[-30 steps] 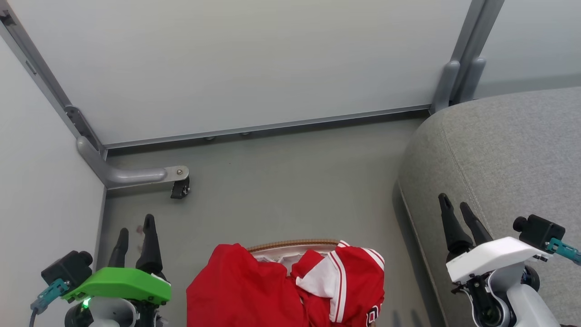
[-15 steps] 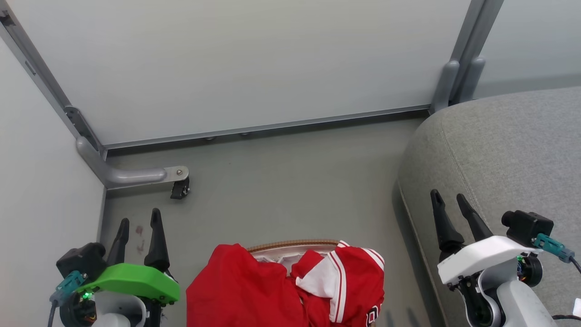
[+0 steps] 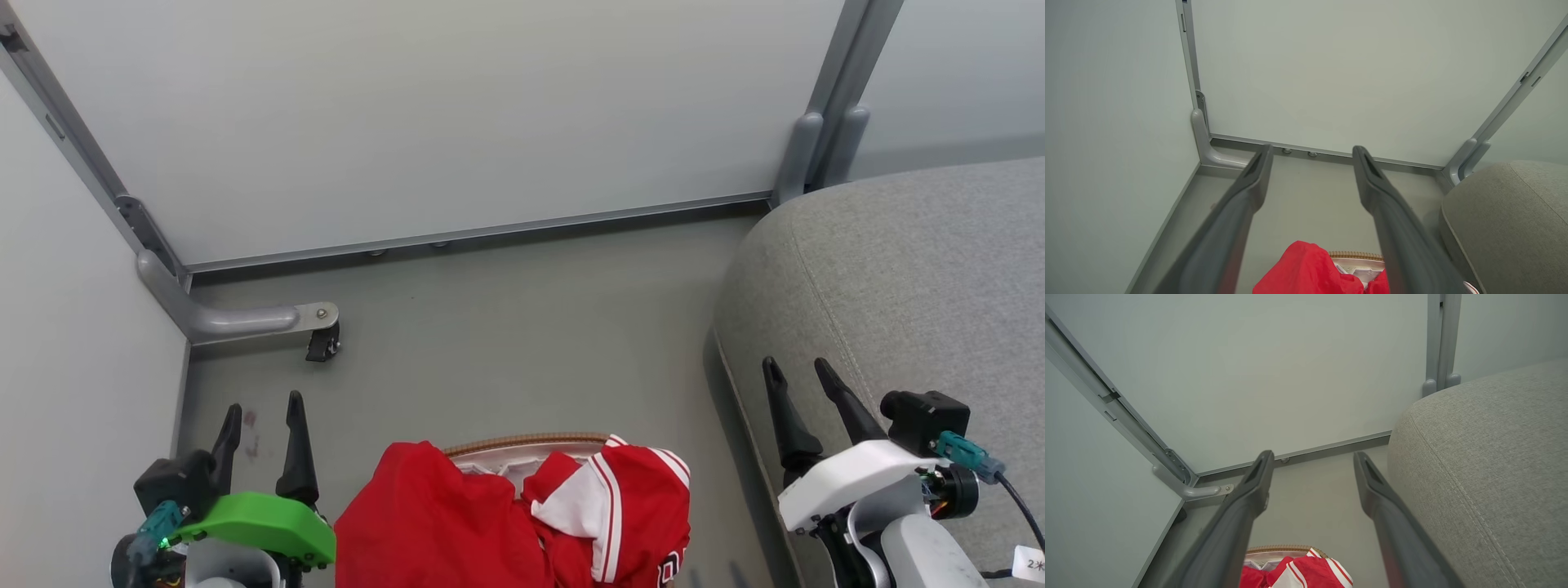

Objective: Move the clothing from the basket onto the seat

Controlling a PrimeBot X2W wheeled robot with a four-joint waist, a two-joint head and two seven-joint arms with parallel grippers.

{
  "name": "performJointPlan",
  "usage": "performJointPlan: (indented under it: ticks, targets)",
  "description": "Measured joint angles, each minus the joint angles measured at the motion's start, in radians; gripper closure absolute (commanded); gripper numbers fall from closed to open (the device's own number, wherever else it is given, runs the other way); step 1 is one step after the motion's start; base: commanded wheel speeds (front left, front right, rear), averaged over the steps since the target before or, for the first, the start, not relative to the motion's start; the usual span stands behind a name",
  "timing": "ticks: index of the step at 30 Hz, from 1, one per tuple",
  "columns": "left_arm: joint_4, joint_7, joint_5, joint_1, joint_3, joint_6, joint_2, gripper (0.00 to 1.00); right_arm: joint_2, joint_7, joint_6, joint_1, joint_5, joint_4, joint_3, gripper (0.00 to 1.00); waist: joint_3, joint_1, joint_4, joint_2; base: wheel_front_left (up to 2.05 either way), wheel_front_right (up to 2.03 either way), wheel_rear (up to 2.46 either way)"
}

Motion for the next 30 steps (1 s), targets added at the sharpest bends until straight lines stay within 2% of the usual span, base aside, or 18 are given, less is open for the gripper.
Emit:
performJointPlan:
  ticks: [6,30]
  targets:
    - [0.013,-0.013,0.049,0.014,0.006,-0.001,-0.008,0.00,0.000,-0.016,0.000,0.005,-0.058,0.010,0.001,0.00,-0.001,0.0000,-0.001,0.0000,0.00,0.00,0.00]
    - [0.048,-0.062,0.204,0.039,0.042,-0.059,-0.048,0.00,0.010,-0.065,0.000,0.018,-0.260,0.036,0.000,0.00,0.002,0.0000,-0.004,0.0000,0.00,0.00,0.00]
